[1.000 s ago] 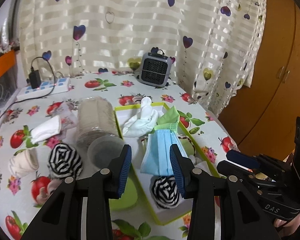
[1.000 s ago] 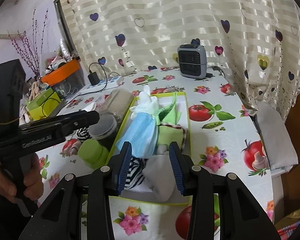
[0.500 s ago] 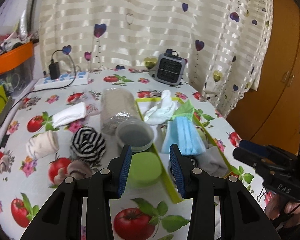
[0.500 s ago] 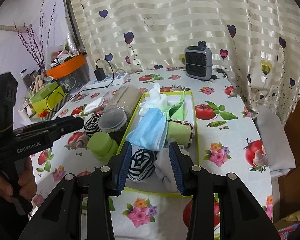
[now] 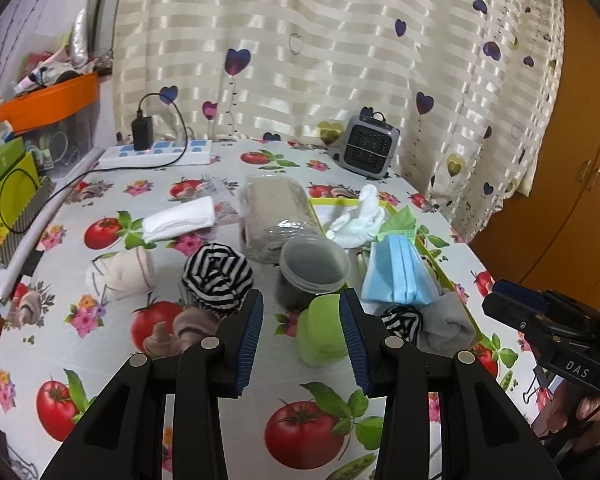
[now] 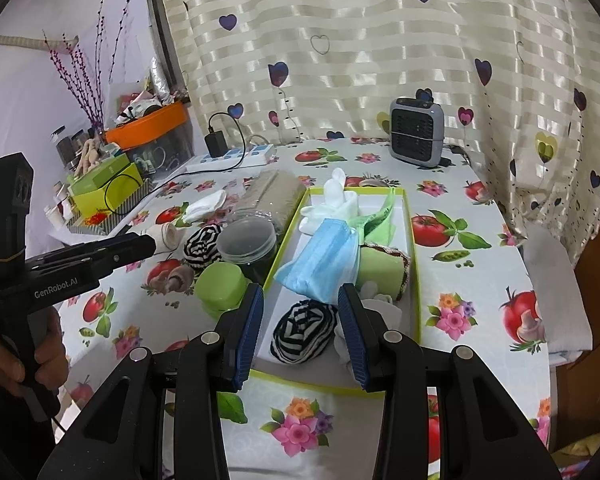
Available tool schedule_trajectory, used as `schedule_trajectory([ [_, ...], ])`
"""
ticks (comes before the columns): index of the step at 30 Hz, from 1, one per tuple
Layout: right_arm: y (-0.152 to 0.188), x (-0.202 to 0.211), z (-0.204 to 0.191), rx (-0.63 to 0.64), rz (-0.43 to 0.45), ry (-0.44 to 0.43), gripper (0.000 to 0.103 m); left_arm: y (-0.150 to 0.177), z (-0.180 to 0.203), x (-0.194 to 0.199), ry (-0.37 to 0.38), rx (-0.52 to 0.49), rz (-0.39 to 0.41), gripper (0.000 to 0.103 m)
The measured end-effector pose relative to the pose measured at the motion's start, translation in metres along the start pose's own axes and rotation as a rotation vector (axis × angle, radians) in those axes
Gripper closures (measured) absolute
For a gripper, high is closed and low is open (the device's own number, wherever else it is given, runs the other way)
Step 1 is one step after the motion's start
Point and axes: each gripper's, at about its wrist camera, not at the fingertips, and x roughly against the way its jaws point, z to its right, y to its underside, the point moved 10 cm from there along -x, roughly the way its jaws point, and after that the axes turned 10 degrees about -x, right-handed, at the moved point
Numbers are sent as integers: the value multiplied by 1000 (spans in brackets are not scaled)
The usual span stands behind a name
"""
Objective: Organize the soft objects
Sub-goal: 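Withdraw both grippers from the box toward the remaining socks, then move the right gripper to the black-and-white striped sock ball and grasp it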
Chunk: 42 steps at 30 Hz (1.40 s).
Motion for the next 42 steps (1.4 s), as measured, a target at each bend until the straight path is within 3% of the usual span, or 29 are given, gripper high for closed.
schedule_trajectory([
  [29,-1,-15,-28,50,-25,-48,63,29,-59,2,-61,107,-33,65],
  [42,-2,-42,-75,134,-69,-126,63,39,-105,6,-130,182,-40,65],
])
